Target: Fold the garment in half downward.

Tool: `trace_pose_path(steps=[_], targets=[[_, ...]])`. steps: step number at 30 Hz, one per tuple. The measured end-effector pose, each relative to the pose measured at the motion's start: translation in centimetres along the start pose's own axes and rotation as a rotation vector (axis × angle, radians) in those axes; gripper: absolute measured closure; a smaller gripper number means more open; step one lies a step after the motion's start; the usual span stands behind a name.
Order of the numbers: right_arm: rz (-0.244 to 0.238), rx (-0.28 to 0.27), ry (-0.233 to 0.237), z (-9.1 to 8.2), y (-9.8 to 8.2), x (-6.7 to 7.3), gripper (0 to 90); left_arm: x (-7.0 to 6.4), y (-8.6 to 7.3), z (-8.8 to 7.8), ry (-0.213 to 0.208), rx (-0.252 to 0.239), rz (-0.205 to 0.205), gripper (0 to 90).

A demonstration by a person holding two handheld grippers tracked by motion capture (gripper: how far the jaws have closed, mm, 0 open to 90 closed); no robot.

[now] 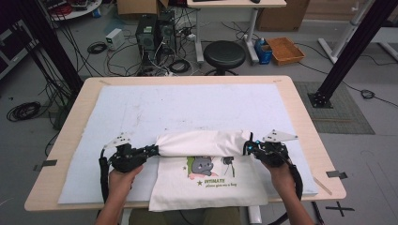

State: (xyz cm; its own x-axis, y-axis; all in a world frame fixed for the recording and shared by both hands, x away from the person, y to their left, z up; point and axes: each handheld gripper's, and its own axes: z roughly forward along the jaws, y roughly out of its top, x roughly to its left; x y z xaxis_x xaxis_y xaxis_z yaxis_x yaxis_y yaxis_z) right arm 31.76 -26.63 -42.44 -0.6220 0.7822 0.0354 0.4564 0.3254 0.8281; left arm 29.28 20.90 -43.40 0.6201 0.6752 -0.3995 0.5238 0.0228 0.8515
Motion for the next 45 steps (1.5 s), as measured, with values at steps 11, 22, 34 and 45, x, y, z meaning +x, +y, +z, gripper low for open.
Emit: trace_pose_path(steps=[11,22,34,45], targets=[[0.040,0.000,0.058,-4.8,-3.1,0.8,84.2,-2.2,-2.9,-2.3,-0.060,0.024,0.020,83.1],[0.047,0.095,0.106,-6.7,-6.3,1.7,84.7,-3.0,-5.1,-3.9,-0.098,0.157,0.033,83.0],[0.152,-0.010,0.094,-6.8,-4.0,0.9,41.1,-0.8,0.4,-2.2,0.047,0.036,-0.004,42.9],[0.173,0.149,0.007,2.2,-0.3,-2.3,38.1,2.1,0.8,4.8,0.108,0.235,-0.059,38.7]])
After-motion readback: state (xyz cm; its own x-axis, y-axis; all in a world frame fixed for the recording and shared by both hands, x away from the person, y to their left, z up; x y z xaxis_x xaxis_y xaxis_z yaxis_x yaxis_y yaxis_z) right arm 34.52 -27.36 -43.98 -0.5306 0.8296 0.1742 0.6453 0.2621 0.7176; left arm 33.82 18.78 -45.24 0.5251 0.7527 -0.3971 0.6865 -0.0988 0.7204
